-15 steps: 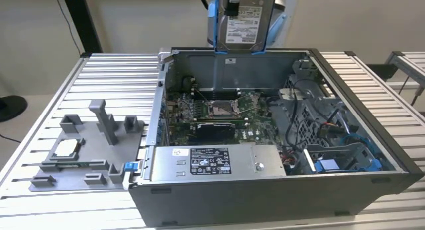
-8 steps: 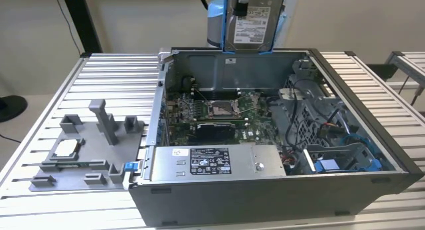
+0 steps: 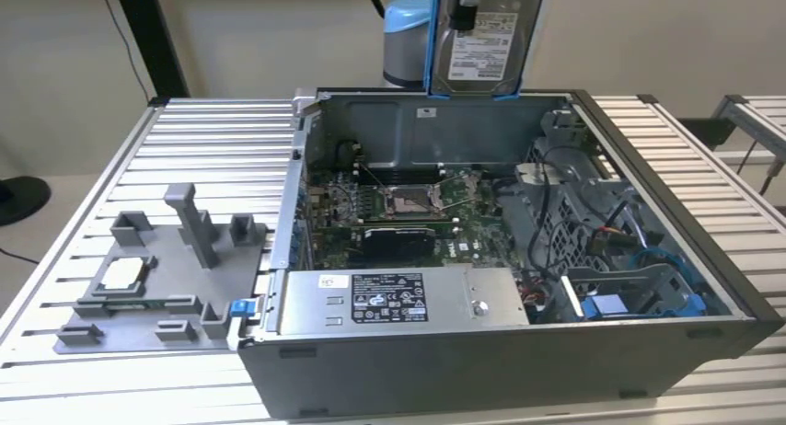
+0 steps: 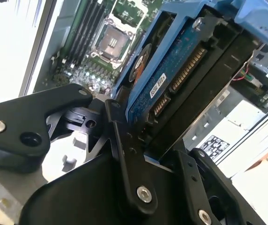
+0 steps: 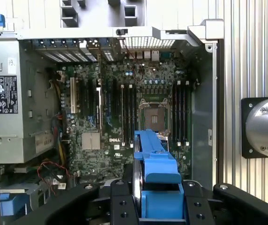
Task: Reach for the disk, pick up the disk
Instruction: 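Pick up the disk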
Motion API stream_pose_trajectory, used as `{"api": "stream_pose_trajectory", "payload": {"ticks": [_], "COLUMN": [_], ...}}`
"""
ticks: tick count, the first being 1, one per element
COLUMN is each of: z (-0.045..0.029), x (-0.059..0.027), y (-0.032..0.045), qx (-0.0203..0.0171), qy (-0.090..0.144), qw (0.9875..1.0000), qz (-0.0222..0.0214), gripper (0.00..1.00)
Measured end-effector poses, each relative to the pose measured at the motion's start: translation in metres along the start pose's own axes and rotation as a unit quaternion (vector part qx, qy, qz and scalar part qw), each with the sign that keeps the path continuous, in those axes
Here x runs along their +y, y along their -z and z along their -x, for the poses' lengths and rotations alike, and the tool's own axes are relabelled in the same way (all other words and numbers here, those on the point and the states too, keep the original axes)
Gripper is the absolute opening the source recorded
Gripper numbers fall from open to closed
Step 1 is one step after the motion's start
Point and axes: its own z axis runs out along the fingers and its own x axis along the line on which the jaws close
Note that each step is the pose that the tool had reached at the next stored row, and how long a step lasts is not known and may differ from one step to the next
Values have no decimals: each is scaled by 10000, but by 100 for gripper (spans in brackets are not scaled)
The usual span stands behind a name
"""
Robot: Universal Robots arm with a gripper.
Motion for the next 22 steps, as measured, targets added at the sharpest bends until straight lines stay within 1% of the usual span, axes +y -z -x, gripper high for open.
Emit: {"api": "stream_pose_trajectory", "payload": {"ticks": [13, 22], "z": [14, 23], "x": [-276, -451], "y": [8, 12], "qx": [0, 0], "qy": [-1, 0], "qw": [10000, 10000], "qz": [0, 0], "gripper": [0, 0]}}
